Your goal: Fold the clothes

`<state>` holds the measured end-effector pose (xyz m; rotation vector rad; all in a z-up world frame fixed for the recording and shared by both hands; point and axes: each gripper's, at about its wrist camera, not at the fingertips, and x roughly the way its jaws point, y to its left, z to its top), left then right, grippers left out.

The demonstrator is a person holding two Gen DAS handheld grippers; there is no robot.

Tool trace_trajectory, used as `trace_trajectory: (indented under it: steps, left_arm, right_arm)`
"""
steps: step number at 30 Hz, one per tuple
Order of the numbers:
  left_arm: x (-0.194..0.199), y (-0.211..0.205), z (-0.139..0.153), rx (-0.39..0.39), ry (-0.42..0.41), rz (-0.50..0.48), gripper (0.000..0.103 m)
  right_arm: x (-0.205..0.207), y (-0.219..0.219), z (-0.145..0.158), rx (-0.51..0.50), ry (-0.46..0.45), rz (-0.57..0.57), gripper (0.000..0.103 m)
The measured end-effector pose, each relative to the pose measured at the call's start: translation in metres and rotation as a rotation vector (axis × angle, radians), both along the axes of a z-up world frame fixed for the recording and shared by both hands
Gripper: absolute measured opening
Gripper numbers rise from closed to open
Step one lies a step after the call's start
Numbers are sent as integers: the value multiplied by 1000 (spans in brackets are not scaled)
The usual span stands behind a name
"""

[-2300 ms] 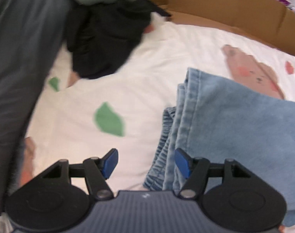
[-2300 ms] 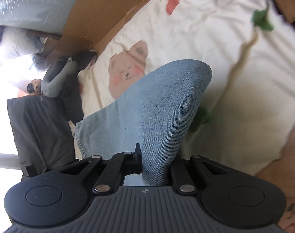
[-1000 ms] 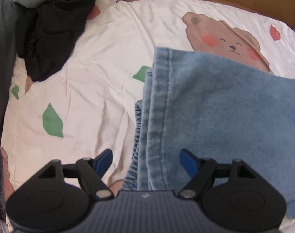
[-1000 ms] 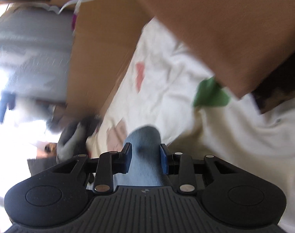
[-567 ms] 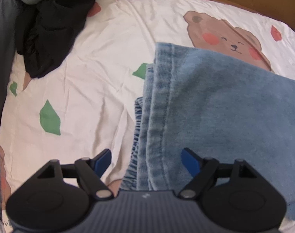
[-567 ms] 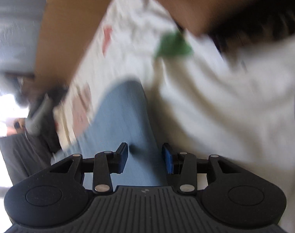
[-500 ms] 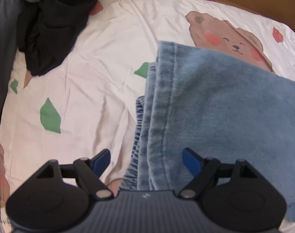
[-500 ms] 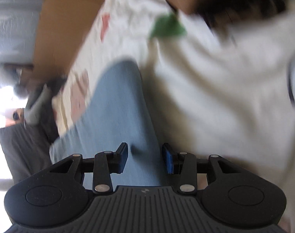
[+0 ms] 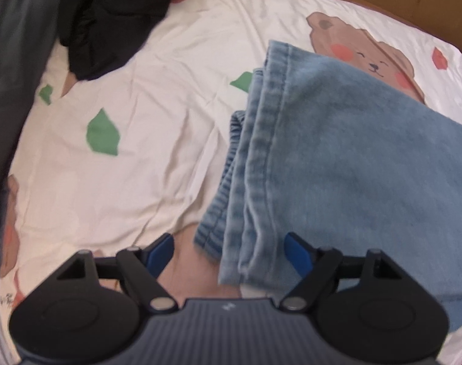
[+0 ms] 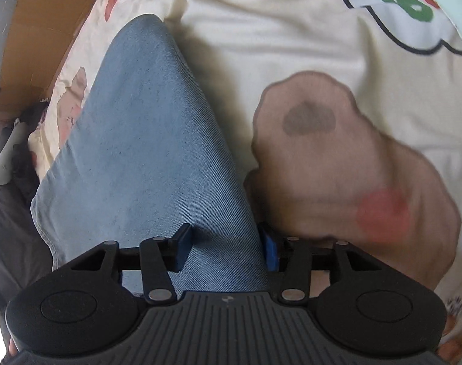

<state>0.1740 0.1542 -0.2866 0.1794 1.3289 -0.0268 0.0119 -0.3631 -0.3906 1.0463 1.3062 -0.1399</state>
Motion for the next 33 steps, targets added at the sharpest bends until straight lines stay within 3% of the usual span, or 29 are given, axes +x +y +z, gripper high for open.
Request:
trace_trajectory:
  steps: [4, 6, 9, 14, 19, 23, 33]
  left_arm:
    - [-21, 3, 22, 63, 4, -11, 82]
    - [-31, 5, 34, 89, 6, -15, 82]
    - [-46, 11, 53, 114, -1, -11, 82]
    - [-66, 21, 84, 164, -12, 5, 82]
    - [-74, 29, 104, 123, -56, 3, 86]
    - [-69, 36, 101, 57, -83, 49, 86]
    - [-52, 42, 77, -125, -146, 100, 76]
  right_arm:
    - [-3, 1, 4, 6, 22, -15, 53]
    - [-1, 1, 9, 10, 20, -7, 37]
    - [-2, 3, 20, 11, 11, 14, 24]
    - [-4, 6, 41, -6, 6, 34, 20]
    - [-2, 9, 45, -60, 33, 29, 23]
    - [-16, 11, 47, -101, 53, 27, 38]
    - [-28, 18, 79, -125, -54, -3, 39]
